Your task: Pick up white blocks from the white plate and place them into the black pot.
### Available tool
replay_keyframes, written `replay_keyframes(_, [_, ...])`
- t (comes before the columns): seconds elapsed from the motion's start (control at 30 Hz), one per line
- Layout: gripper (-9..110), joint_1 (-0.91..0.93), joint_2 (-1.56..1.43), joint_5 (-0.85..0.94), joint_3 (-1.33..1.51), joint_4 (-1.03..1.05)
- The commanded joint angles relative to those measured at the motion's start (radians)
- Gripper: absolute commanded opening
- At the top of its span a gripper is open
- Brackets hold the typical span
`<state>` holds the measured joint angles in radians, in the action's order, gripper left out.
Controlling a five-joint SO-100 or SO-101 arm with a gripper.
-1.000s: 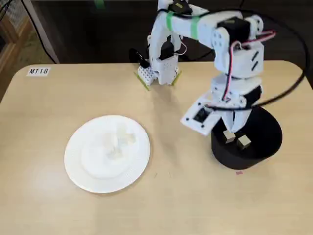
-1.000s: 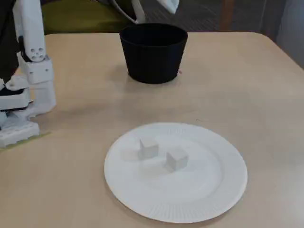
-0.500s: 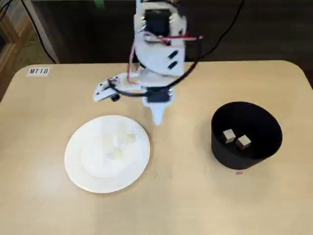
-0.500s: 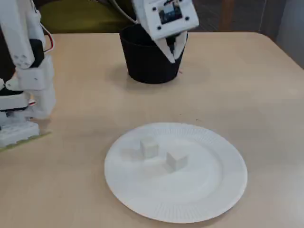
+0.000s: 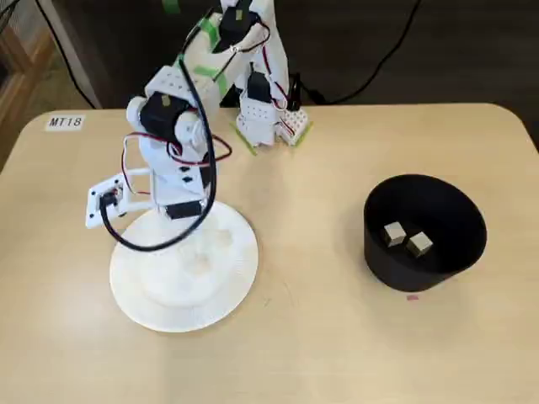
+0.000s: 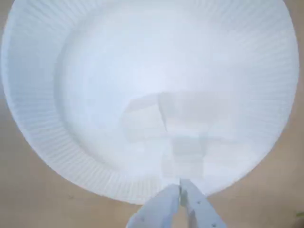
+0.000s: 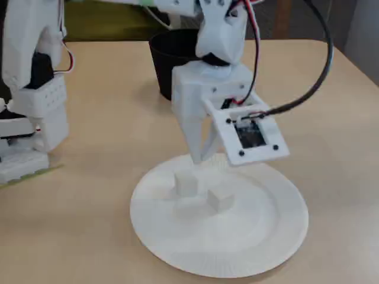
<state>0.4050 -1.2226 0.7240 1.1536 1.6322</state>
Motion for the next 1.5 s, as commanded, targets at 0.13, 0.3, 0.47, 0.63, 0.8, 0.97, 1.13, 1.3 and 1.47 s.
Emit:
replay_keyframes(0.13, [10, 0.048, 0.048, -0.002, -0.112, 0.015])
replay_keyframes(0.3, [24, 0.094, 0.051, -0.009, -0.114, 0.015])
replay_keyframes(0.47, [29, 0.104, 0.071, -0.009, -0.114, 0.018])
replay_keyframes(0.63, [29, 0.104, 0.109, 0.003, -0.114, 0.018])
replay_keyframes(0.8, [28, 0.091, 0.146, 0.012, -0.127, 0.009])
replay_keyframes(0.97, [27, 0.081, 0.19, 0.014, -0.179, 0.009])
replay_keyframes(1.13, [24, 0.071, 0.259, 0.009, -0.241, 0.009])
replay_keyframes(1.3, [10, 0.057, 0.33, -0.009, -0.299, 0.009])
replay_keyframes(1.47, [-2, 0.046, 0.385, -0.049, -0.347, 0.009])
